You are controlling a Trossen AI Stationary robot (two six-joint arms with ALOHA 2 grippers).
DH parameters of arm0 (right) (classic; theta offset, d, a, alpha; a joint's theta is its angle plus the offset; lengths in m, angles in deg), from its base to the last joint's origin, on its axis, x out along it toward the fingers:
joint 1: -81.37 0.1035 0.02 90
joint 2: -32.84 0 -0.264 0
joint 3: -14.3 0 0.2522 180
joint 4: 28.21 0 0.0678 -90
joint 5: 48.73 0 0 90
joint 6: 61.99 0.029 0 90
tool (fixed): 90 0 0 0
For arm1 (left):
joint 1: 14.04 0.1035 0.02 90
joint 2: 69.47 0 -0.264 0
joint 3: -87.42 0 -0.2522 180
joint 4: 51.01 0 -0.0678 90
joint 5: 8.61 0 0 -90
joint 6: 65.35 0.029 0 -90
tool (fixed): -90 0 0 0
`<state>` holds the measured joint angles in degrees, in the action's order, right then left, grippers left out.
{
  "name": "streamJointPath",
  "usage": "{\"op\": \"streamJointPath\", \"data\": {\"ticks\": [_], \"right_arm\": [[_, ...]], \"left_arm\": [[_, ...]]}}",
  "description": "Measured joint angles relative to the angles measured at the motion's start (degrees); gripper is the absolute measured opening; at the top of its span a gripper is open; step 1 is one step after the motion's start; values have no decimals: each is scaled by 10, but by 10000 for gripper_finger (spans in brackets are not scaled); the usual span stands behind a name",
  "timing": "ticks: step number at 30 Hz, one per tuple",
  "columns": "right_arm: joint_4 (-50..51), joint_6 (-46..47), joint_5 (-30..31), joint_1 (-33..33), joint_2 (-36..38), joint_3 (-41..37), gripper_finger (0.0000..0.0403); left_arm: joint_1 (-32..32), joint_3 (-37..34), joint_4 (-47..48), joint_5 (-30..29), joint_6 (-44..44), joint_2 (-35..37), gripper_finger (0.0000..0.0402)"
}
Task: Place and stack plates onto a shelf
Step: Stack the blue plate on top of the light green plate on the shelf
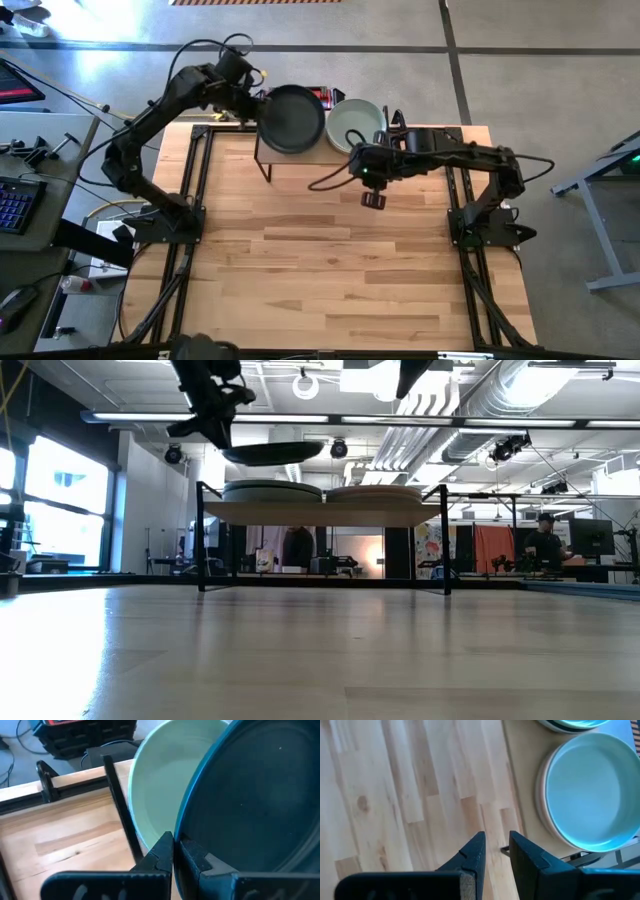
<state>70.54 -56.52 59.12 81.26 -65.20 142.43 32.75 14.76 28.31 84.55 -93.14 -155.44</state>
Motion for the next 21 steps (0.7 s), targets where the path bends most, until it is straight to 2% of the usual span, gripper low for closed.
{"op": "streamJointPath", "data": {"ticks": [8, 21], "right_arm": [[-16, 0, 0, -25, 0, 0, 64], [-32, 11, 0, -38, 0, 0, 64]], "left_arm": [[49, 0, 1, 50, 27, -34, 1], [59, 0, -6, 52, 54, -82, 1]]}}
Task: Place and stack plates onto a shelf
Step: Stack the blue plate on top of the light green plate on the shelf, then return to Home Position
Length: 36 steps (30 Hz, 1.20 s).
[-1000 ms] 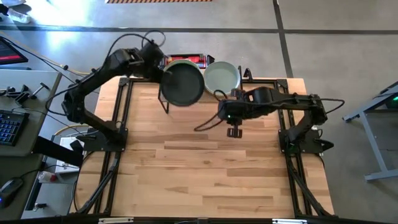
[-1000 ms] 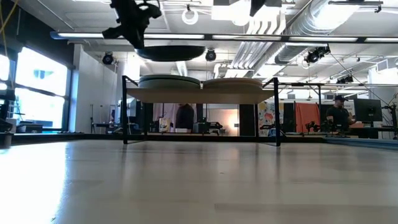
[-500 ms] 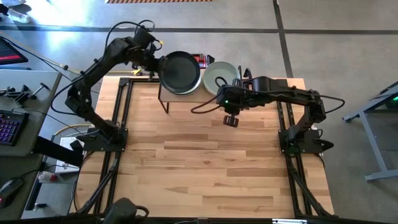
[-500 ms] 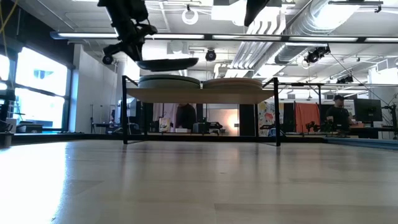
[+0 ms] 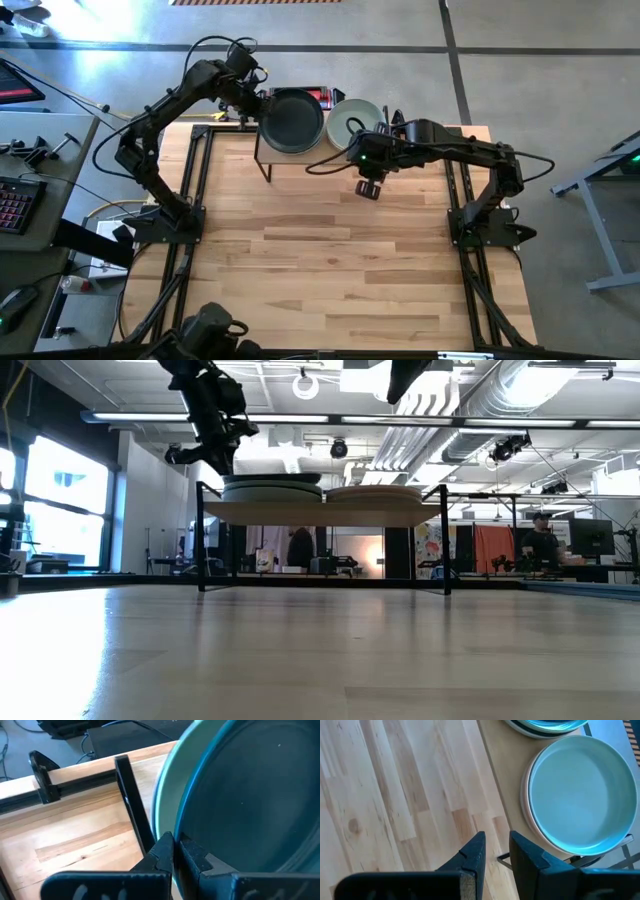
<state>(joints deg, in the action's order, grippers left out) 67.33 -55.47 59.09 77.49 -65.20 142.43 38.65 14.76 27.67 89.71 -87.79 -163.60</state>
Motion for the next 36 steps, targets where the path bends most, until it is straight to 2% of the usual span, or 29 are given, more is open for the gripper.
{"op": "streamJointPath", "data": {"ticks": [13, 26, 32, 36], "right_arm": [[0, 10, 0, 0, 0, 0, 64], [-1, 12, 0, 0, 0, 0, 64], [-2, 11, 0, 1, 0, 0, 64], [-1, -1, -19, 2, 0, 0, 64]], "left_arm": [[3, 0, -21, -2, 9, -3, 3], [9, 2, -17, 0, 18, -3, 70], [13, 47, -14, 0, 29, -3, 78], [13, 100, 18, 24, 53, -3, 78]]}}
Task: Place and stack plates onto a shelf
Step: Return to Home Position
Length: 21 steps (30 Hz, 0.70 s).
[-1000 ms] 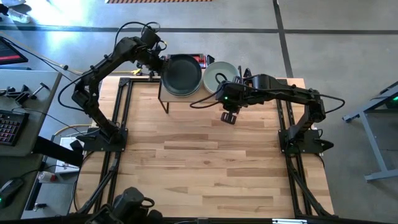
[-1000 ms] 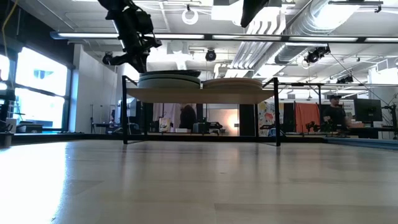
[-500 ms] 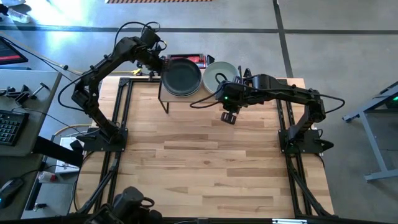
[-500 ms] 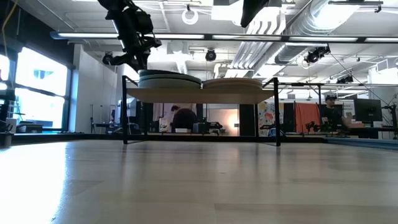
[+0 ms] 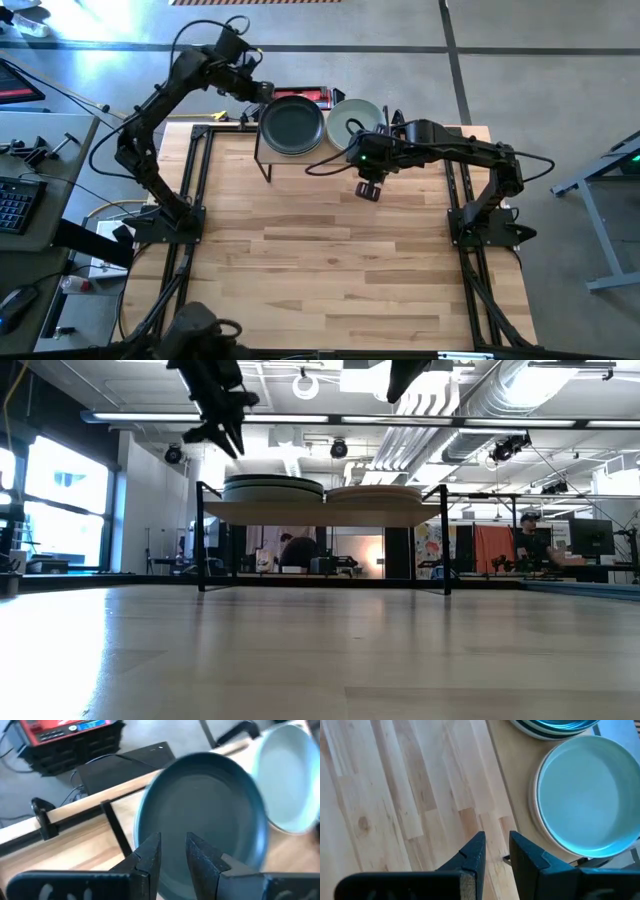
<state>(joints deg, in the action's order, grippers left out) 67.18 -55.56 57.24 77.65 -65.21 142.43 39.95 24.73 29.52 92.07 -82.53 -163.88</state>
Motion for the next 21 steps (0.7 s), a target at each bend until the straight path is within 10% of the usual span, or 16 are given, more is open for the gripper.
{"op": "streamJointPath", "data": {"ticks": [8, 21], "right_arm": [[-29, 5, 18, -5, 63, -53, 64], [-389, 27, 20, -16, 339, -451, 64]], "left_arm": [[-24, 19, 40, 7, 73, 69, 78], [-77, -188, -59, 7, 115, 364, 78]]}}
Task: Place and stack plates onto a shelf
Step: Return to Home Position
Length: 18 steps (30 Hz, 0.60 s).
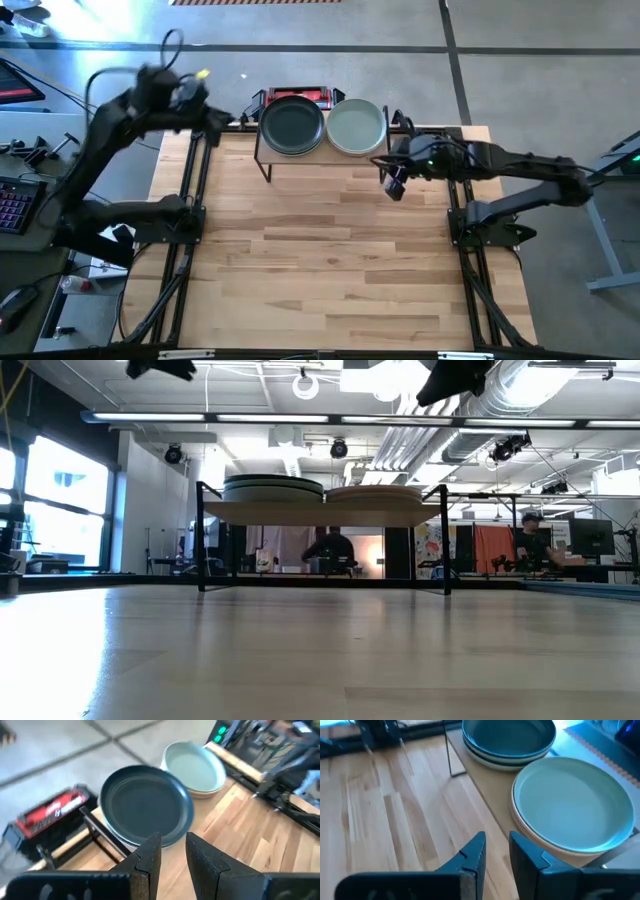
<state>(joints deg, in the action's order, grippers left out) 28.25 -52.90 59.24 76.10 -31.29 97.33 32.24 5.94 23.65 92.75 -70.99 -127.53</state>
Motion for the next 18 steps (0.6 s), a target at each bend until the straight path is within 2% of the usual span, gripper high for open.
{"op": "streamJointPath", "data": {"ticks": [7, 14, 18], "right_arm": [[-117, -11, -7, 0, 78, -135, 64], [-194, 39, -23, 0, 122, -246, 64], [-243, 66, -29, 1, 130, -307, 64]], "left_arm": [[-21, -171, -70, 1, -12, 184, 78], [-29, -329, -135, 1, -47, 352, 78], [-32, -414, -165, 2, -37, 440, 78]]}}
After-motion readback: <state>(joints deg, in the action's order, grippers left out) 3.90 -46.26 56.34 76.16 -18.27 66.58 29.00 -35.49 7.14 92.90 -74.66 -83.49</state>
